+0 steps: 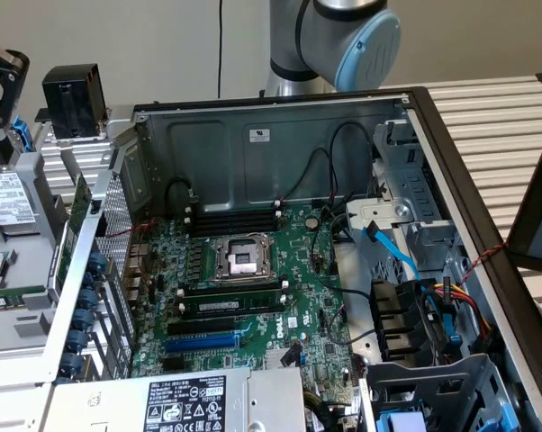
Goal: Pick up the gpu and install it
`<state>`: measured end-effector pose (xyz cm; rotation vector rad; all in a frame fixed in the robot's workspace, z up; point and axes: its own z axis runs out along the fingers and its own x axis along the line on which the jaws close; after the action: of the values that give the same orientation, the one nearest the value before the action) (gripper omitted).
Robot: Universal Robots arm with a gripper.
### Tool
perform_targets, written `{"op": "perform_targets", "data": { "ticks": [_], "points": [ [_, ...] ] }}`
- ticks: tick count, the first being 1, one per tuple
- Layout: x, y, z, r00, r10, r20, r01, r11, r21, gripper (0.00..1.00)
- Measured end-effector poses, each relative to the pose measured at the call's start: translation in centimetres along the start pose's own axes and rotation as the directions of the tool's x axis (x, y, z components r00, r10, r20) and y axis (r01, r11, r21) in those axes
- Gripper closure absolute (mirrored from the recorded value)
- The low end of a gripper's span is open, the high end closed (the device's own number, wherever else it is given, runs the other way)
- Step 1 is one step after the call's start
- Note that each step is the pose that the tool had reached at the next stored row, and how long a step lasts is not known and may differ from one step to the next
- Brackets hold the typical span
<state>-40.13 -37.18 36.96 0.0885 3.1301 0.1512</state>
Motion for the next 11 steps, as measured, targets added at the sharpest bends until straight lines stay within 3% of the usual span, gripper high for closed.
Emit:
{"op": "perform_targets", "data": {
  "ticks": [1, 4, 5, 8, 10, 11],
  "points": [
    [0.01, 0.0, 0.02, 1.0, 0.0, 0.0, 0.0, 1.0, -0.0007, 0.88],
    [0.08, -0.02, 0.14, 1.0, 0.0, -0.0002, 0.0, 1.0, -0.0039, 0.7],
    [0.15, -0.03, 0.22, 1.0, 0.0, 0.0001, 0.0, 1.0, -0.0041, 0.7],
    [0.51, -0.07, 0.6, 1.0, -0.001, 0.0065, 0.001, 1.0, -0.005, 0.58],
    [0.69, -0.11, 0.84, 1.0, -0.001, 0.0095, 0.001, 1.0, -0.0083, 0.58],
    [0.7, -0.12, 0.92, 0.9999, -0.001, 0.0104, 0.001, 0.9999, -0.0135, 0.58]
  ]
}}
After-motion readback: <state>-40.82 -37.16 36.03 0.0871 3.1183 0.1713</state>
